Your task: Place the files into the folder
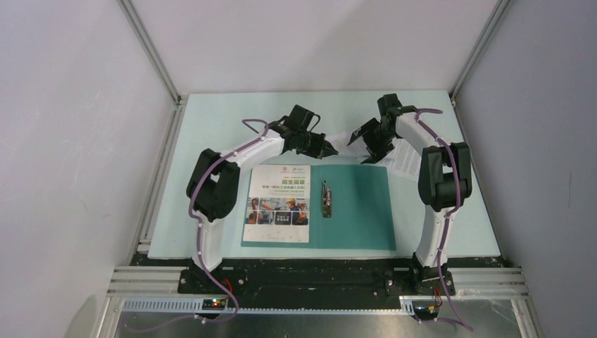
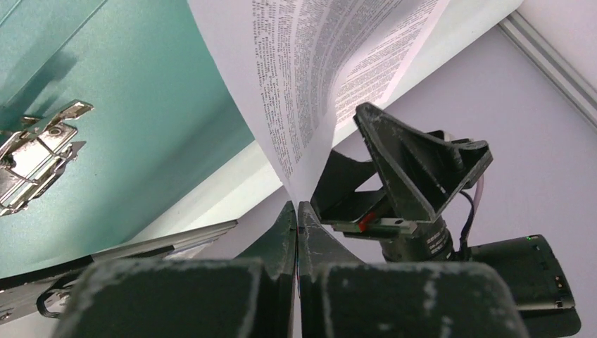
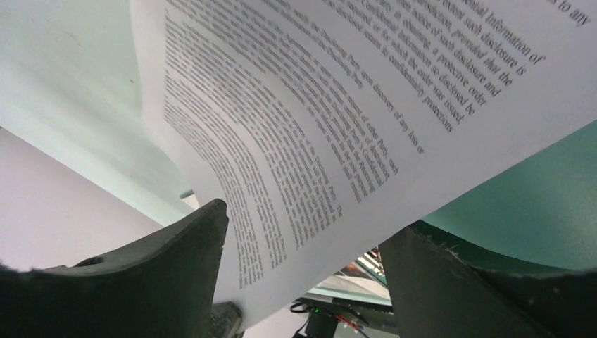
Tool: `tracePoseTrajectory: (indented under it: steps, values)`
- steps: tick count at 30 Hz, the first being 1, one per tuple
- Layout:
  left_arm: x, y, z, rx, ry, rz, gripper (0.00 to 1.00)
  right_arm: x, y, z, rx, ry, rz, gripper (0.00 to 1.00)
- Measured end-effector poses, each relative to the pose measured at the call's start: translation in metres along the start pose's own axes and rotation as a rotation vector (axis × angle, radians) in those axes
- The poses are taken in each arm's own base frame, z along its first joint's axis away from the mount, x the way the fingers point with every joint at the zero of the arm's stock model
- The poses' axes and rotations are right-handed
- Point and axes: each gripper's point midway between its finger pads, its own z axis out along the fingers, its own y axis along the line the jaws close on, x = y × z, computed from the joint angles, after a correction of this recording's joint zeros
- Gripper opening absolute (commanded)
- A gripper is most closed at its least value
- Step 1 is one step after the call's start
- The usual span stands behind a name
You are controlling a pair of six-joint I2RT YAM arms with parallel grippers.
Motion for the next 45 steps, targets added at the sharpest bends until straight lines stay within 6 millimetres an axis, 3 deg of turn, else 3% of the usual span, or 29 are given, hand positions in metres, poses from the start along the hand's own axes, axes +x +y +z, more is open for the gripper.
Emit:
tracePoseTrajectory:
  steps: [3, 7, 12, 13, 16, 18, 19, 23, 27, 31, 35, 37, 42, 45]
  values:
    - [0.002, 0.002, -0.001, -0.008, 0.002, -0.007, 0.0, -0.006, 0.001, 0.003, 0.0, -0.02, -0.006, 0.67]
    - [0.004, 0.003, -0.001, -0.014, 0.004, -0.01, 0.01, -0.01, -0.001, 0.008, 0.01, -0.031, -0.019, 0.43]
    - [0.006, 0.004, 0.0, -0.018, 0.006, -0.014, 0.06, -0.013, 0.0, 0.016, 0.012, -0.034, -0.042, 0.33]
    - [0.006, 0.005, 0.0, -0.019, 0.006, -0.015, 0.07, -0.013, 0.001, 0.016, 0.01, -0.035, -0.048, 0.26]
    - [0.008, 0.007, 0.001, -0.025, 0.011, -0.012, 0.18, -0.014, 0.007, 0.016, 0.001, -0.045, -0.071, 0.14]
    - [0.009, 0.008, 0.001, -0.029, 0.013, -0.011, 0.3, -0.015, 0.012, 0.014, -0.008, -0.057, -0.088, 0.05]
    - [0.01, 0.009, 0.001, -0.03, 0.013, -0.01, 0.41, -0.016, 0.014, 0.013, -0.012, -0.064, -0.097, 0.0]
    - [0.011, 0.01, 0.001, -0.032, 0.014, 0.007, 0.69, -0.021, 0.019, 0.013, -0.022, -0.086, -0.139, 0.0]
    - [0.007, 0.011, 0.0, -0.032, 0.008, 0.034, 0.79, -0.027, 0.023, 0.016, -0.041, -0.101, -0.233, 0.0]
    - [-0.005, 0.006, -0.013, -0.011, -0.017, 0.101, 0.86, -0.036, 0.039, 0.008, -0.137, -0.109, -0.431, 0.0]
    - [-0.045, -0.018, -0.051, 0.068, -0.107, 0.19, 0.93, -0.042, 0.059, -0.014, -0.322, -0.06, -0.601, 0.0]
    - [-0.082, -0.033, -0.08, 0.123, -0.201, 0.262, 0.93, -0.047, 0.061, -0.031, -0.415, -0.033, -0.665, 0.0]
    - [-0.173, -0.046, -0.148, 0.17, -0.422, 0.456, 0.9, -0.048, 0.05, -0.079, -0.561, 0.006, -0.803, 0.0]
    - [-0.205, -0.036, -0.167, 0.145, -0.48, 0.566, 0.9, -0.023, 0.028, -0.111, -0.604, 0.019, -0.909, 0.0]
